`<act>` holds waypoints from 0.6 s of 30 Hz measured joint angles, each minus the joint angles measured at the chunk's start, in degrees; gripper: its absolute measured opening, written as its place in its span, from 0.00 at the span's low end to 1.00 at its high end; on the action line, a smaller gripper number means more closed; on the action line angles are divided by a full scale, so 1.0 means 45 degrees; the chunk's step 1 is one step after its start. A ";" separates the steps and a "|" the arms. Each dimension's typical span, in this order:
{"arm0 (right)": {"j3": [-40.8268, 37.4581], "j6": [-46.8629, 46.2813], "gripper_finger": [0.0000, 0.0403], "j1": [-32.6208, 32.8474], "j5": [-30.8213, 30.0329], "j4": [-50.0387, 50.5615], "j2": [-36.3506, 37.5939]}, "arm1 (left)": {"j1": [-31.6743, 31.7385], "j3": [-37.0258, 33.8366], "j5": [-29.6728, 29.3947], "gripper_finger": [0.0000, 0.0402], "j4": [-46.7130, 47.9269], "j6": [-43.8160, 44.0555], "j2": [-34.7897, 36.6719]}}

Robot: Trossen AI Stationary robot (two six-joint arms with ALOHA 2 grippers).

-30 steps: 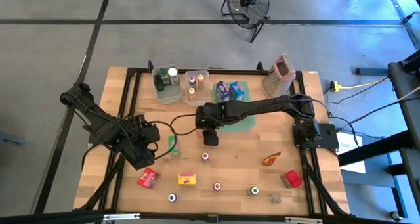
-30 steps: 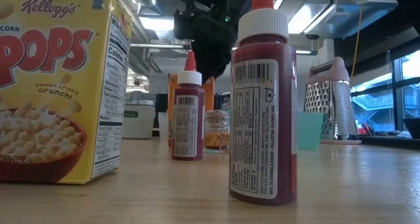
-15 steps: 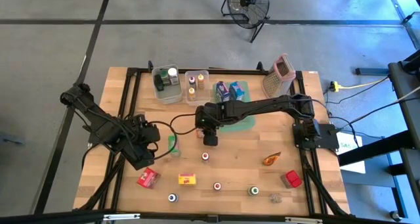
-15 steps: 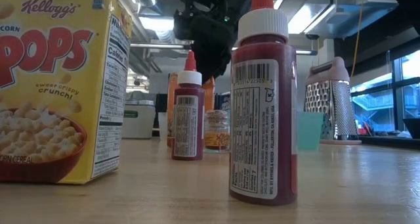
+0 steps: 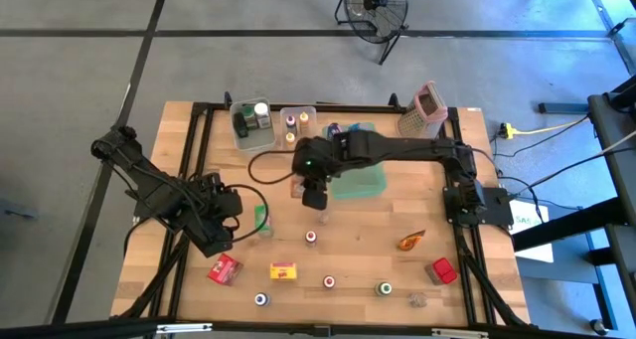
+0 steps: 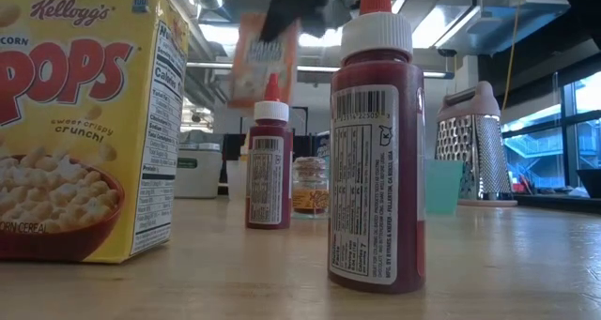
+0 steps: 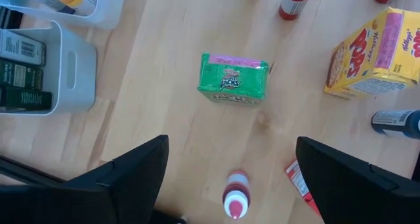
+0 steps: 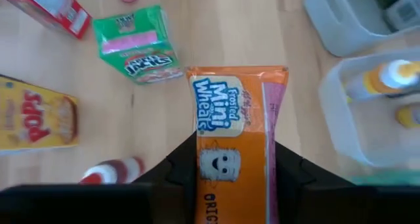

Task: Pick & Place Kitchen Items
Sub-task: Put the orange cereal box into the blue bin

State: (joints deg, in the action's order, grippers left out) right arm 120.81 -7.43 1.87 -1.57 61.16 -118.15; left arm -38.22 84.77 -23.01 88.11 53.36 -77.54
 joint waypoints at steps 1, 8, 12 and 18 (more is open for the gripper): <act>0.0423 -0.0188 0.29 0.0000 -0.0088 0.0568 0.0001 | 0.0000 0.0000 0.0010 0.82 0.0001 -0.0025 0.0000; 0.2993 -0.1673 0.29 0.0163 -0.1243 0.4370 0.0006 | 0.0000 0.0000 0.0008 0.82 0.0025 -0.0130 0.0000; 0.2928 -0.3150 0.29 0.0328 -0.1388 0.5449 0.0475 | 0.0000 0.0000 0.0032 0.82 0.0035 -0.0135 0.0000; 0.3028 -0.4687 0.29 0.0732 -0.1897 0.6388 0.0971 | 0.0000 0.0005 0.0148 0.81 -0.0007 -0.0135 0.0000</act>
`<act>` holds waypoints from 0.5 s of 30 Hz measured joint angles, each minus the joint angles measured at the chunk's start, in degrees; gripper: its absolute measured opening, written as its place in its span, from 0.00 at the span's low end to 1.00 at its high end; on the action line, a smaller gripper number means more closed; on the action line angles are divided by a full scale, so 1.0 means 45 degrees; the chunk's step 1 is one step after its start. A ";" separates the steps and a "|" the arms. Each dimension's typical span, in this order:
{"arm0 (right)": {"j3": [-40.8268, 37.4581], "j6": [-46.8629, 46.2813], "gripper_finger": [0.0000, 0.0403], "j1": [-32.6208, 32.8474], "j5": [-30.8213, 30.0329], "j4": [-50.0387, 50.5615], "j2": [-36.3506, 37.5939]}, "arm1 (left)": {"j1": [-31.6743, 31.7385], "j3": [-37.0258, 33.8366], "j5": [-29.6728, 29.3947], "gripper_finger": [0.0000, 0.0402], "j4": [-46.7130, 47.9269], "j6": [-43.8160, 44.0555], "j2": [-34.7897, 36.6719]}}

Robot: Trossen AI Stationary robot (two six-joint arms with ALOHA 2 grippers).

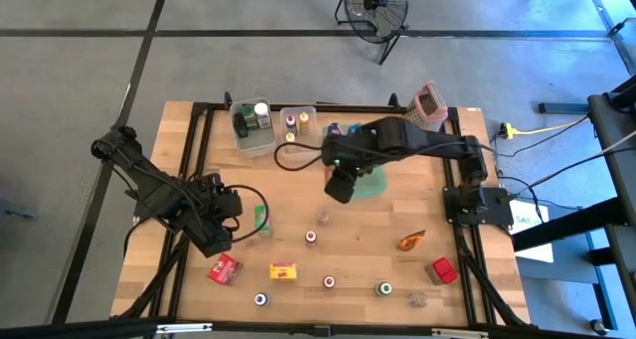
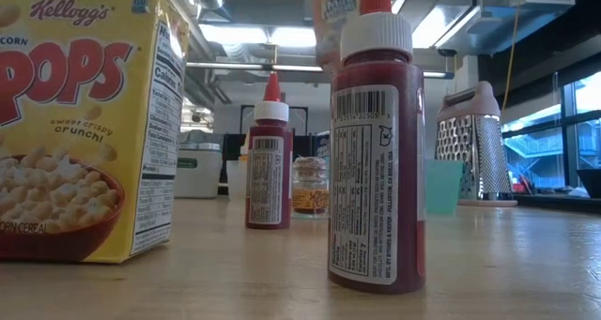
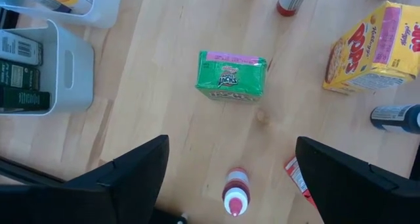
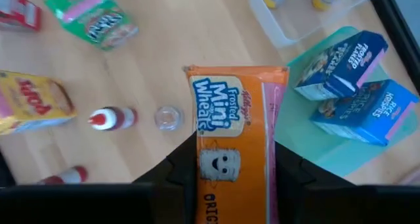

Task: Pick & Place Kitchen Items
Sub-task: Put the orange cereal box into the blue bin

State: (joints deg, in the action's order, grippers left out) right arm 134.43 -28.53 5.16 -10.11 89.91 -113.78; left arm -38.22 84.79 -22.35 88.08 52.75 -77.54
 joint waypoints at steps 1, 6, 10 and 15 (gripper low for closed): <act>0.0008 -0.0213 0.29 0.0071 -0.0072 0.0006 0.0108 | 0.0000 0.0000 -0.0002 0.81 -0.0019 0.0000 0.0000; 0.0063 -0.1199 0.29 0.0345 -0.0837 0.0025 0.0759 | 0.0000 0.0000 -0.0004 0.81 -0.0048 0.0000 0.0000; 0.0068 -0.1963 0.29 0.0484 -0.1074 0.0024 0.1488 | 0.0000 0.0000 0.0005 0.82 -0.0119 0.0004 0.0000; 0.0068 -0.2726 0.29 0.0586 -0.1623 0.0025 0.2374 | 0.0000 0.0000 0.0010 0.82 -0.0153 0.0002 0.0000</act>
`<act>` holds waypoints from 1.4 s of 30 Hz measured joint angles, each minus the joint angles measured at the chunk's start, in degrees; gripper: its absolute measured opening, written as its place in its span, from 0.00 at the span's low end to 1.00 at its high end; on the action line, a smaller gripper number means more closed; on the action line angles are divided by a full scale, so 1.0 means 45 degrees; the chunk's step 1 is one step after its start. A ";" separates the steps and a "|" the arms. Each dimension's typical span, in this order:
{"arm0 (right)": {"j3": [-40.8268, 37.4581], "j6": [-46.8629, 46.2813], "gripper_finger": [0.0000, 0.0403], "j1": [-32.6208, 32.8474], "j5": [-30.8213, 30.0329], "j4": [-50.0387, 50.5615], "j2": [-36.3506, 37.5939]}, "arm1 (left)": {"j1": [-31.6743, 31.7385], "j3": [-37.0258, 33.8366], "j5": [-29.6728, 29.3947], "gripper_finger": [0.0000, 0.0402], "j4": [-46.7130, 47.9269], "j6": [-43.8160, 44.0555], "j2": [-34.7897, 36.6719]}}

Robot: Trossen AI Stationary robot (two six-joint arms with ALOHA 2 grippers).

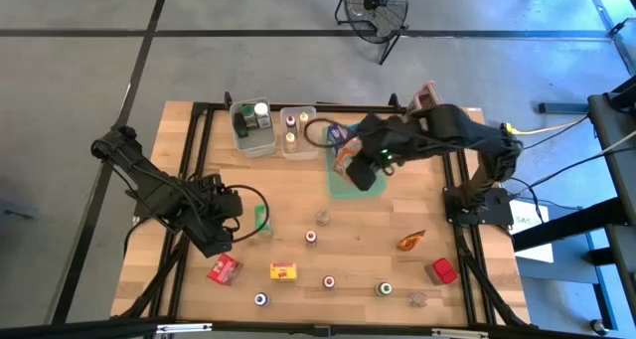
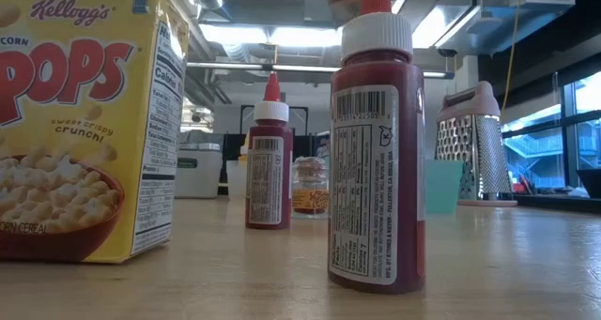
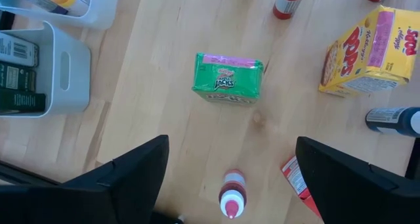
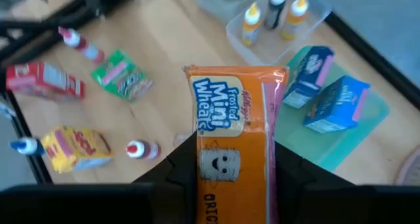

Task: Pick & Place Kitchen Items
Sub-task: Put the orange cereal box into the blue bin

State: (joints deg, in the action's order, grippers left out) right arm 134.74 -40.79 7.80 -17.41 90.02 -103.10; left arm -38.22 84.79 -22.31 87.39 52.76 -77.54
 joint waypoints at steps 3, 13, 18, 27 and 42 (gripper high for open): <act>0.0000 -0.0512 0.29 0.0043 -0.0553 0.0000 0.0403 | 0.0000 0.0000 0.0005 0.81 0.0000 0.0003 0.0000; -0.2548 -0.2769 0.29 0.0018 -0.0767 -0.0019 0.2207 | 0.0000 0.0000 0.0015 0.81 -0.0005 0.0003 -0.0005; -0.5552 -0.4055 0.29 0.0013 -0.1342 0.0033 0.3624 | 0.0000 0.0000 0.0019 0.82 -0.0049 0.0003 -0.0002; -0.9821 -0.5818 0.29 -0.0520 -0.2293 -0.2603 0.3900 | 0.0000 0.0000 0.0019 0.82 -0.0053 0.0003 -0.0002; -1.3616 -0.5934 0.29 -0.2163 -0.1322 -0.7446 0.3883 | 0.0004 0.0000 0.0019 0.82 -0.0053 0.0003 0.0000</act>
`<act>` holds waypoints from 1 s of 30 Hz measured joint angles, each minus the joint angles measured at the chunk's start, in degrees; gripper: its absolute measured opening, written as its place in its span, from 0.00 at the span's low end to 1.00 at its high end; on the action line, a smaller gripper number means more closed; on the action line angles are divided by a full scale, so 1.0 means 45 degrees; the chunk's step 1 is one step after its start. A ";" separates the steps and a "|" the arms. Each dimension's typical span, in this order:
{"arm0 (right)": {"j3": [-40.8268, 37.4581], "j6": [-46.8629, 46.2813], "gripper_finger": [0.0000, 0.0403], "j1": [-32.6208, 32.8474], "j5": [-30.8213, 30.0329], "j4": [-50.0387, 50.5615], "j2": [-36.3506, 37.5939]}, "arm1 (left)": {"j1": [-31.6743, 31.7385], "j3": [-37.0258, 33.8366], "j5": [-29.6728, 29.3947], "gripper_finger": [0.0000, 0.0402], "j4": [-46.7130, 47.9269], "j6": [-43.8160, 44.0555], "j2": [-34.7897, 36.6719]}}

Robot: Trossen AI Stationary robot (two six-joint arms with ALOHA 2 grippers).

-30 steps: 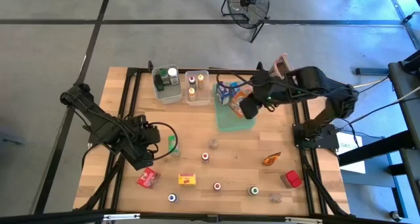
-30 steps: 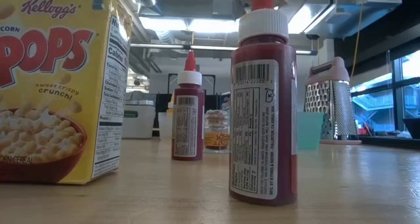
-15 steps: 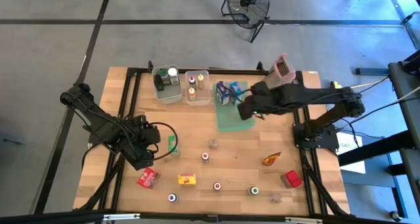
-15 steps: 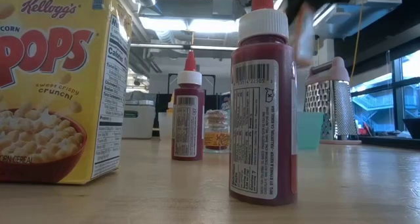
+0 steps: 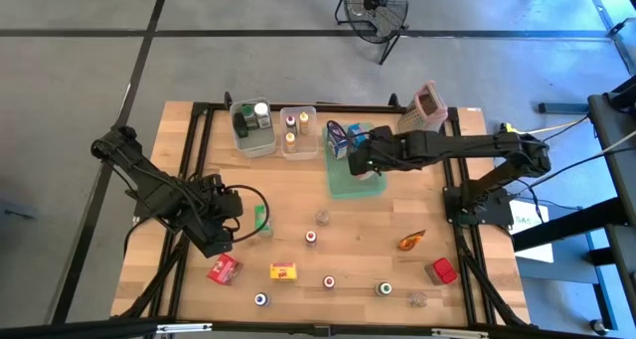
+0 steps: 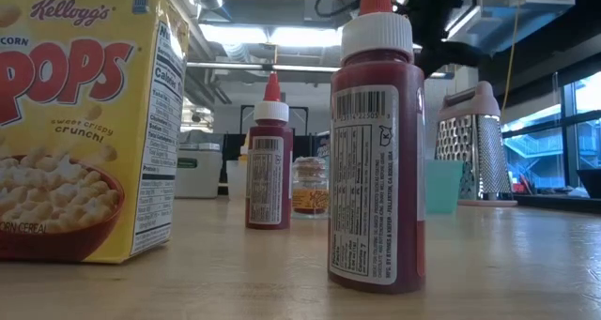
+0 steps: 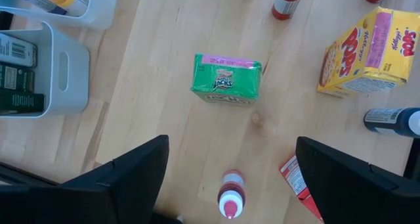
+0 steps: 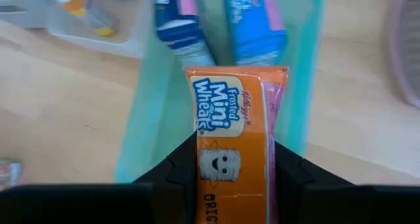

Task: Pick & Place Kitchen Items
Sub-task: Put the orange cereal box into the blue bin

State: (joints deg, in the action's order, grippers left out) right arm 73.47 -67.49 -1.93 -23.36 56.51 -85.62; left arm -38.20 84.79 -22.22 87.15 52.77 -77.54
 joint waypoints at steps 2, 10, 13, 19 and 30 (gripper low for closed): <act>-0.0081 0.0083 0.29 -0.0067 -0.0101 -0.0190 -0.0033 | -0.0004 0.0000 0.0000 0.82 0.0000 0.0000 0.0000; -0.0091 0.0193 0.29 -0.0503 0.0301 0.0353 -0.0512 | -0.0004 0.0000 0.0000 0.82 0.0000 0.0000 0.0000; -0.0091 0.0191 0.29 -0.0491 0.0391 0.0633 -0.0761 | -0.0003 0.0000 -0.0002 0.82 0.0003 0.0000 0.0000; -0.0091 0.0429 0.29 -0.0527 0.0580 0.0857 -0.0986 | -0.0004 0.0000 -0.0003 0.82 0.0002 0.0000 -0.0004; -0.0086 0.0579 0.29 -0.0940 0.0426 0.0818 -0.1155 | -0.0004 0.0000 -0.0005 0.82 0.0000 0.0000 -0.0004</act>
State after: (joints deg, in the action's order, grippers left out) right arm 73.08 -64.89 -6.16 -21.45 60.19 -90.82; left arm -38.22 84.79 -22.24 87.15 52.77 -77.56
